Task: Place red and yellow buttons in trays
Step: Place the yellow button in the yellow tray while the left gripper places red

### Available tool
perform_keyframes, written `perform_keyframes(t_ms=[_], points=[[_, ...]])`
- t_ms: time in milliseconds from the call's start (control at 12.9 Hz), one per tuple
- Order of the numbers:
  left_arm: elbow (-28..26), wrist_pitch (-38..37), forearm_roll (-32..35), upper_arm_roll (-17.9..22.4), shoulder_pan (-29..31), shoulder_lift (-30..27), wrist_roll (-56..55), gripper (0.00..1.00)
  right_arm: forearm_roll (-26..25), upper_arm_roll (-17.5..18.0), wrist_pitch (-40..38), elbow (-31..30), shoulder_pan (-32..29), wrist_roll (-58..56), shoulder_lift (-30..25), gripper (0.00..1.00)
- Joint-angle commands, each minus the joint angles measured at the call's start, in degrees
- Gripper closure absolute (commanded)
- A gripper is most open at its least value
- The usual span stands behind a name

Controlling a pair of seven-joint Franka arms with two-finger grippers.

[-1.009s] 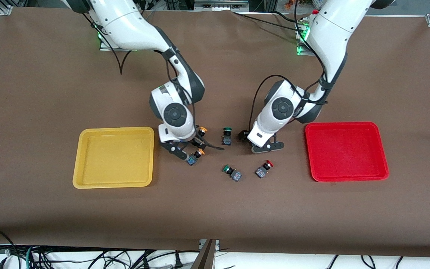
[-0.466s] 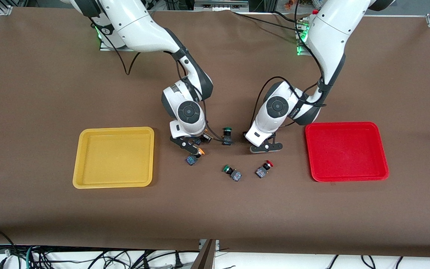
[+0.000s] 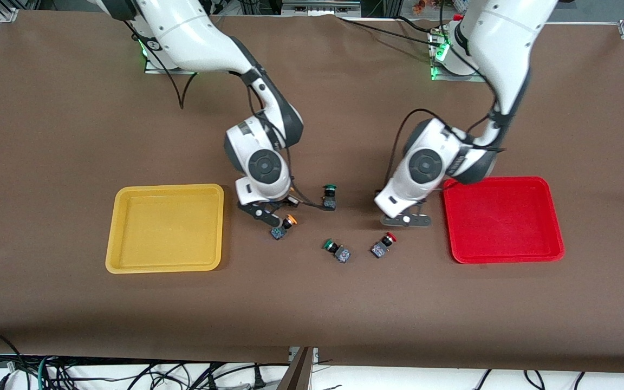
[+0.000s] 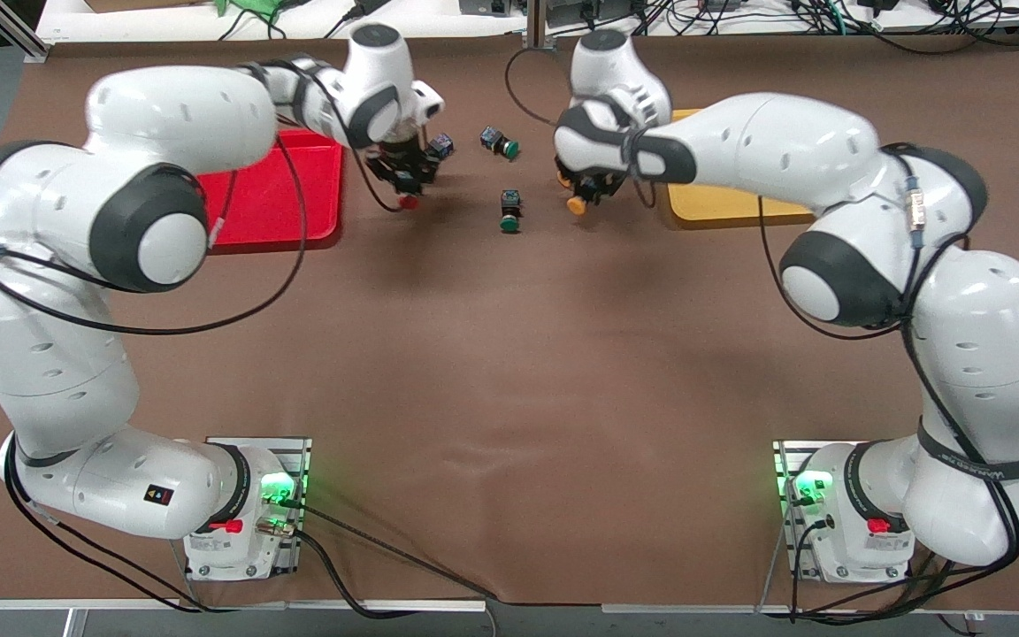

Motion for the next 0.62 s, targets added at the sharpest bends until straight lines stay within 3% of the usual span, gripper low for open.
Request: perform_keyframes(t_ms=[0,78,233,388,466,543], points=[[1.59,-8.6,1.8,-0.63,8.5,-3.32,19.69,0.87,0.57,0.45,-8.75,-1.49,-9.34,-15.18,-5.57,1.0],[1.86,-9.14,3.46,-0.63,10.96,-3.33,26.99,0.86,0.39,0.27,-9.03,-1.58,-12.94,-20.64,-5.57,1.0],[1.52,-8.27,5.41,-0.8,17.46,-0.62,39.05,0.66,-0.31,-0.26,-8.16,-1.75,-21.29,-30.23,-4.17,1.0],[0.99,-5.47,5.15,-1.24,20.48,1.5,45.67,0.59,-0.58,-0.26,-6.58,-1.84,-26.76,-34.83,-2.68,1.0],[0.73,-5.28,4.88,-1.24,20.22,1.51,45.7,0.42,-0.93,-0.35,-5.87,-2.1,-28.26,-36.24,-1.89,1.0],[0.73,-5.37,4.71,-1.33,19.87,1.33,45.7,0.0,-1.28,-0.26,-4.91,-2.28,-29.93,-37.12,-1.09,1.0]])
